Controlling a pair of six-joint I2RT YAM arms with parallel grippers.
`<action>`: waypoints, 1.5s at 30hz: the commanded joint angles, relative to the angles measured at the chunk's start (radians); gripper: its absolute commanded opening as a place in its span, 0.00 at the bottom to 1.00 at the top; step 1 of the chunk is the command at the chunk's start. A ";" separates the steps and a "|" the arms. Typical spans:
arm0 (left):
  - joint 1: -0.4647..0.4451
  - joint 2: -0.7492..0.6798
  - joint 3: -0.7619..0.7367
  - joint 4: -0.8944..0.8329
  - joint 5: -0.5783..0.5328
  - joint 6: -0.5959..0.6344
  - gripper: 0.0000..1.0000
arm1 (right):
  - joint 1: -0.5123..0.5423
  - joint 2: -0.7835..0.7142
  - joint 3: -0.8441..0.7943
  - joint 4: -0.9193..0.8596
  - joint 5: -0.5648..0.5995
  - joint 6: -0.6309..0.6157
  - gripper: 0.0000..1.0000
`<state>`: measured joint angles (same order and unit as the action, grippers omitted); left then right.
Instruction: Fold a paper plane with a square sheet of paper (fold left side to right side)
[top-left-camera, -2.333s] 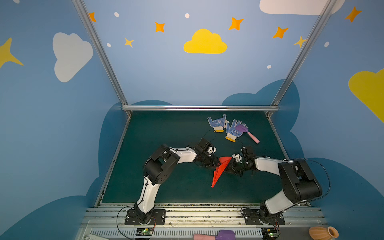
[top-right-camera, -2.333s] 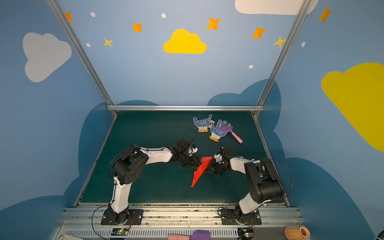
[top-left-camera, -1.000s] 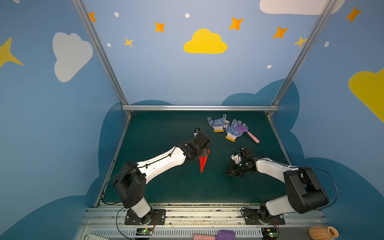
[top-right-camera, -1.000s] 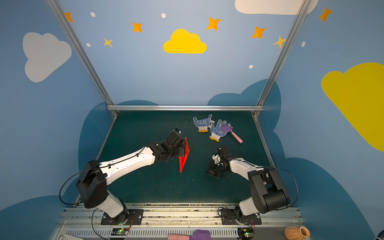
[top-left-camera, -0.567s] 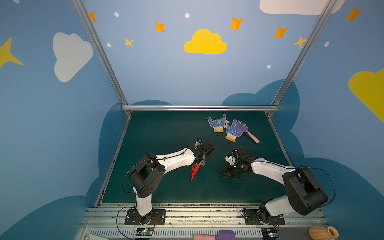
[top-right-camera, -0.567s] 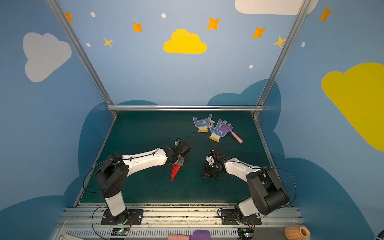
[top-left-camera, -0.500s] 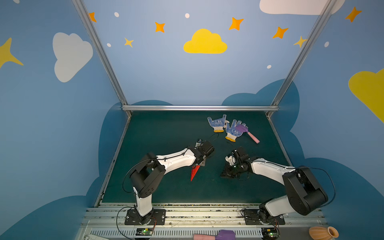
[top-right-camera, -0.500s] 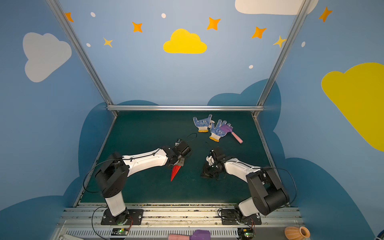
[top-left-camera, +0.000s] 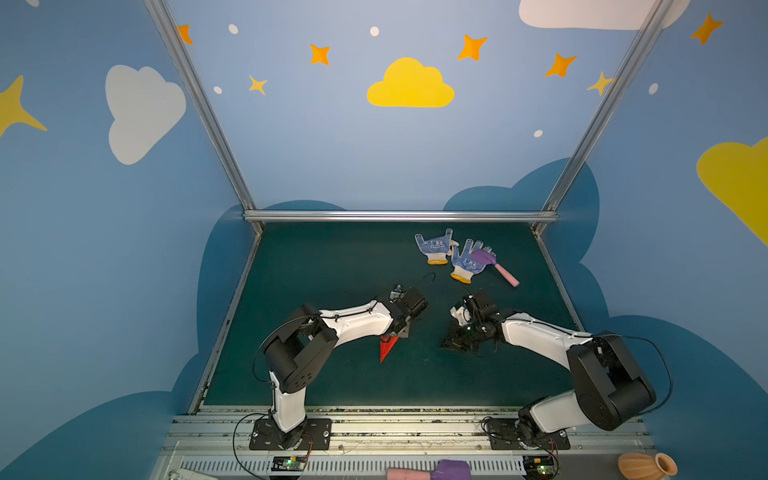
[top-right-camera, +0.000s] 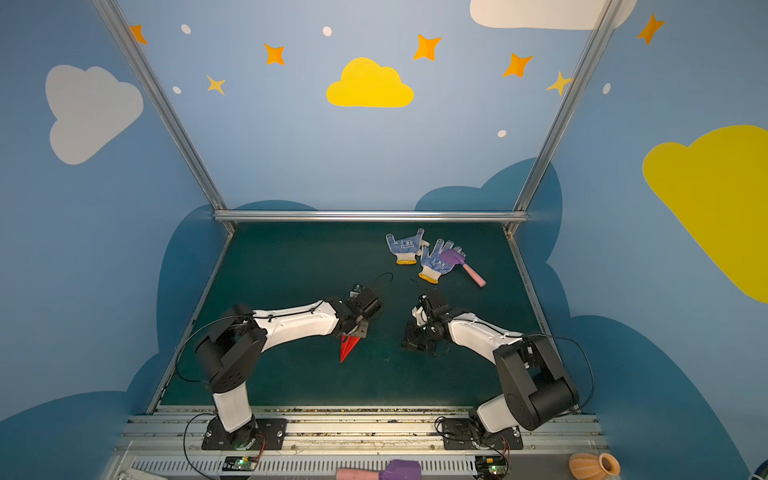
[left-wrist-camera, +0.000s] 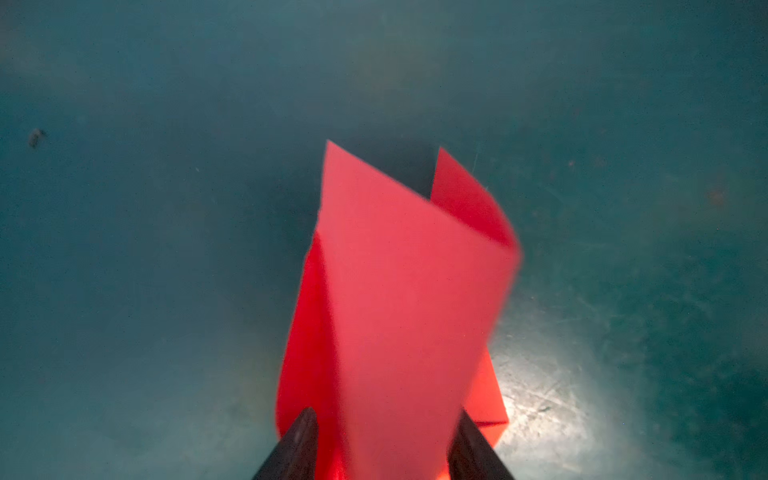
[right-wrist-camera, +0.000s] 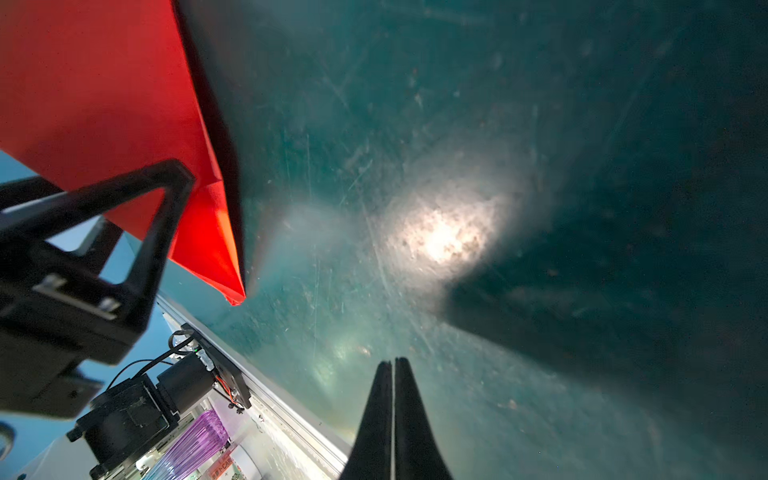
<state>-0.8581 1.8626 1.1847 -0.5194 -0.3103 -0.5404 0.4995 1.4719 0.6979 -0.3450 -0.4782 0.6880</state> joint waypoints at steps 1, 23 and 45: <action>0.001 0.017 -0.015 0.011 0.016 -0.023 0.57 | 0.005 -0.008 0.023 -0.034 0.016 -0.008 0.00; 0.033 -0.131 0.086 -0.026 0.076 0.036 0.79 | 0.002 -0.082 0.076 -0.110 0.028 -0.014 0.00; 0.463 -0.899 -0.446 0.412 -0.300 0.305 1.00 | -0.175 -0.611 -0.107 0.186 1.016 -0.492 0.95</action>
<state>-0.4667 1.0237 0.8661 -0.3206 -0.5159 -0.3645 0.3347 0.8986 0.7296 -0.3988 0.3004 0.3630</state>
